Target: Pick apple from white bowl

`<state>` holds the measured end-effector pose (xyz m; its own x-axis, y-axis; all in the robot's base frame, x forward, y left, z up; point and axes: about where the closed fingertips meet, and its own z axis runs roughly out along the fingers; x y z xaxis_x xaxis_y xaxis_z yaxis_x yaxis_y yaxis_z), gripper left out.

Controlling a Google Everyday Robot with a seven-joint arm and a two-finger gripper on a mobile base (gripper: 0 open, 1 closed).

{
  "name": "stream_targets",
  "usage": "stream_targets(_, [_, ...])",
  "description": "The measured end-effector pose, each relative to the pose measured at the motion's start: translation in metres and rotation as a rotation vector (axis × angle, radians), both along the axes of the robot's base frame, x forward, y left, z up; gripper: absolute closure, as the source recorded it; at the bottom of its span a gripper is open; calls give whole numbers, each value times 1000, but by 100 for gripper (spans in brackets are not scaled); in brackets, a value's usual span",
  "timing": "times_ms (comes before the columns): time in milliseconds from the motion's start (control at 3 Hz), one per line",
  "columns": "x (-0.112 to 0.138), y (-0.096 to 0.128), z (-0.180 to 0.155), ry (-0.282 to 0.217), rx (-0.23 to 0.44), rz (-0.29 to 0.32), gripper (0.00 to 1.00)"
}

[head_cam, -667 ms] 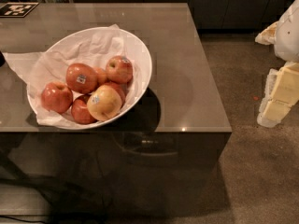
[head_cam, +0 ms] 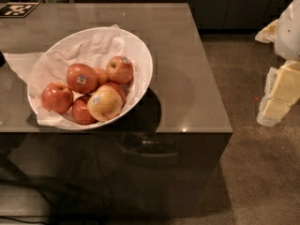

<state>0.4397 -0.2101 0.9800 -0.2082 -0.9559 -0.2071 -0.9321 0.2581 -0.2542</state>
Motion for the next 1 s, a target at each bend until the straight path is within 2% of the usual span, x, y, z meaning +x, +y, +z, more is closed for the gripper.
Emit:
stream_targets(333, [11,22,14,2,-15,19,0])
stream_targets(667, [25,54,30,4,-46,49,0])
stream_targets(1000, [40,92,51,-25,-75,91,0])
